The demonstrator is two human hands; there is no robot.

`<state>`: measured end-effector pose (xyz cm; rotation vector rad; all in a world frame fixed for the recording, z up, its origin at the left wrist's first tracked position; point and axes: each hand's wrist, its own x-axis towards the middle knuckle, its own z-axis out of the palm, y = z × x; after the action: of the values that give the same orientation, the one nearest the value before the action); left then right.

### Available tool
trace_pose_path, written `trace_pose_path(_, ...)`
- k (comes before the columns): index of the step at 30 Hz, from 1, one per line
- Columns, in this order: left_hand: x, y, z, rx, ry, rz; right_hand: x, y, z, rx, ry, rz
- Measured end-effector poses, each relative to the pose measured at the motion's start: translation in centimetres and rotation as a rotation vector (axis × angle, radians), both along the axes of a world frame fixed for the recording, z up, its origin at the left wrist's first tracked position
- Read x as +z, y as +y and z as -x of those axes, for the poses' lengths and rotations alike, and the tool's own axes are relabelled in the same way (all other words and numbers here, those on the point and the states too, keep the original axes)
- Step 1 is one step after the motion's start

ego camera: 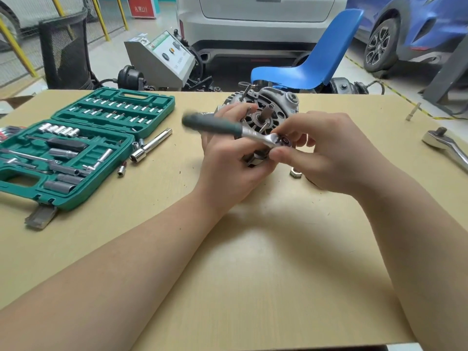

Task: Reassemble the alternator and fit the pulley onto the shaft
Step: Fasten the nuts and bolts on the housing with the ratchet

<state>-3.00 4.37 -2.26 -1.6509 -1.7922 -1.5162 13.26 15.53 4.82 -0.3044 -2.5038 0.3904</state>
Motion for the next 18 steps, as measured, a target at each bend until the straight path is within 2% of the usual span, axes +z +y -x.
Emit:
trace_pose_path(3, -0.24, 0.11, -0.14, 0.022, 0.02, 0.005, -0.03, 0.0, 0.31, -0.043, 0.04, 0.023)
trace_pose_path(11, -0.68, 0.33, 0.69, 0.003, 0.073, -0.012, 0.16, 0.56, -0.68, 0.111, -0.029, 0.004)
trace_pose_path(18, -0.38, 0.25, 0.19, -0.004, 0.041, -0.024, -0.24, 0.15, 0.16, -0.018, 0.051, 0.046)
